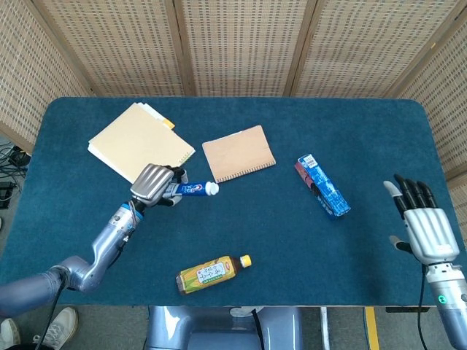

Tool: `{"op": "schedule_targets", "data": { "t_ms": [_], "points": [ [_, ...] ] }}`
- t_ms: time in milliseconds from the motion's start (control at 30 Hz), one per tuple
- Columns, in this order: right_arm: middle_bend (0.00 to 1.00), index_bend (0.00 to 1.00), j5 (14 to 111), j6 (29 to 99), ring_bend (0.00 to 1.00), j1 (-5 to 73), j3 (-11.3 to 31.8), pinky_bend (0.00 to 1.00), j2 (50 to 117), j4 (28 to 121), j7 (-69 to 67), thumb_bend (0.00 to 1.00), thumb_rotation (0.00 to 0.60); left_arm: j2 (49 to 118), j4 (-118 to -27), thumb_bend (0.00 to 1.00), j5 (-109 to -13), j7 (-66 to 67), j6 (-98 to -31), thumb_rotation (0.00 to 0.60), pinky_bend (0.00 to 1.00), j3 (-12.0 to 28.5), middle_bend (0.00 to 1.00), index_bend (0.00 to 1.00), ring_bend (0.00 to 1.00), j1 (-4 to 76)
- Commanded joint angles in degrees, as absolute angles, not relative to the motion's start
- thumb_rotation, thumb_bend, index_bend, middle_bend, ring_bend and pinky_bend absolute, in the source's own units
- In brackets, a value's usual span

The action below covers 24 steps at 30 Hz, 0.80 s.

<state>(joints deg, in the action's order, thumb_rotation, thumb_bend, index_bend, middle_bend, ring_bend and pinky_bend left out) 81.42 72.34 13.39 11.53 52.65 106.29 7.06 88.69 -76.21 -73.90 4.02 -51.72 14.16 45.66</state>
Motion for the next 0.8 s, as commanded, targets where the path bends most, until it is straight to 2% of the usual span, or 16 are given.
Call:
{"op": "schedule_targets", "data": {
  "t_ms": [33, 267, 567, 800],
  "points": [
    [0.00, 0.00, 79.6, 66.7, 0.00, 18.3, 14.8, 0.00, 49.4, 109.9, 1.3, 0.00, 0.600, 90.7, -77.3, 0.60, -71.9, -1.4, -51.4, 0.600, 0.61, 16.9, 0.52, 0.70, 0.52, 46.8],
    [0.00, 0.00, 76.8, 60.8, 0.00, 24.2, 19.0, 0.00, 48.4, 111.8, -7.8, 0.00, 0.600, 92.1, -78.3, 0.60, -69.8, -7.7, -48.9, 0.600, 0.61, 19.9, 0.53, 0.71, 0.53, 49.2],
    [0.00, 0.00, 70.0, 52.0, 0.00, 32.2, 23.1, 0.00, 48.5, 113.7, -14.1, 0.00, 0.600, 93.0, -79.4, 0.60, -67.4, -6.4, -46.9, 0.600, 0.61, 22.4, 0.53, 0.71, 0.53, 53.2],
    [0.00, 0.00, 66.2, 49.3, 0.00, 36.9, 26.2, 0.00, 49.6, 115.3, -16.9, 0.00, 0.600, 93.4, -79.7, 0.60, -64.8, -3.7, -46.0, 0.600, 0.61, 23.1, 0.54, 0.72, 0.54, 55.5]
  ]
}}
